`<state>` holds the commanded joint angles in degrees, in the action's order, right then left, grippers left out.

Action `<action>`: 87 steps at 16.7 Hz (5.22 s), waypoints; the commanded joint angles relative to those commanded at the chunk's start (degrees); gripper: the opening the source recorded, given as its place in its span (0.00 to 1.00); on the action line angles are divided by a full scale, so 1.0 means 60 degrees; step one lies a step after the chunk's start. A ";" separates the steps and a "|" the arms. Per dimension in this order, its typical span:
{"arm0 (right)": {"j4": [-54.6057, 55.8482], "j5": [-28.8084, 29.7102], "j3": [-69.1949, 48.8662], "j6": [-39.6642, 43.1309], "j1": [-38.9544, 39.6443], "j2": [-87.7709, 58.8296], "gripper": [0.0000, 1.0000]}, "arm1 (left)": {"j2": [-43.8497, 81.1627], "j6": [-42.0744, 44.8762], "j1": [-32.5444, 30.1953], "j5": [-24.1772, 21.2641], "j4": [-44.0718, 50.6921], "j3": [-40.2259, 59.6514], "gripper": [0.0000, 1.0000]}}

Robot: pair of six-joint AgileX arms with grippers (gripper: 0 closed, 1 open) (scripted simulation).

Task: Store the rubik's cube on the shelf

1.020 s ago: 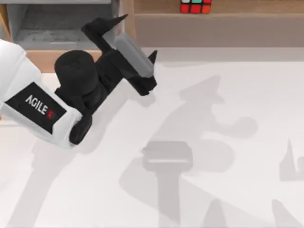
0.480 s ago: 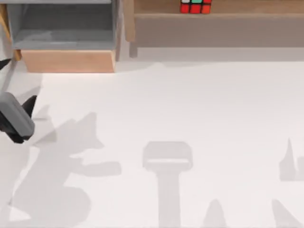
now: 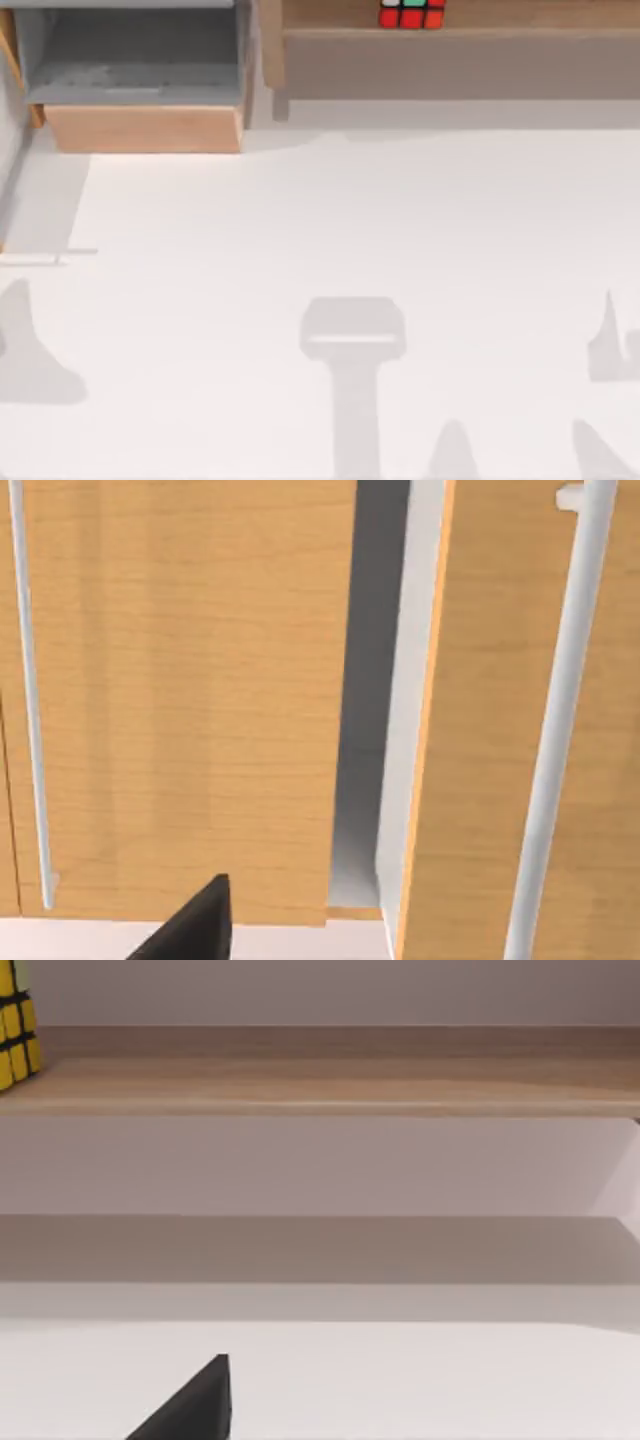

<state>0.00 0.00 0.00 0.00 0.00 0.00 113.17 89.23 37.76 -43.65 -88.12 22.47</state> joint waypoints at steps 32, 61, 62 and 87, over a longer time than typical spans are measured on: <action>0.0000 0.0000 0.0000 0.0000 0.0000 0.0000 1.00 | 0.0450 0.0308 -0.0002 0.0575 0.0411 0.1180 0.00; 0.0000 0.0000 0.0000 0.0000 0.0000 0.0000 1.00 | 0.2385 0.0200 -0.1846 0.2454 0.2826 0.5382 0.00; 0.0000 0.0000 0.0000 0.0000 0.0000 0.0000 1.00 | 0.2445 0.0179 -0.1922 0.2525 0.2942 0.5527 0.00; 0.0000 0.0000 0.0000 0.0000 0.0000 0.0000 1.00 | 0.3685 0.0128 -0.2537 0.3173 0.4418 0.8226 0.45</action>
<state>0.00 0.00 0.00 0.00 0.00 0.00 135.28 90.00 22.54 -24.62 -61.61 71.83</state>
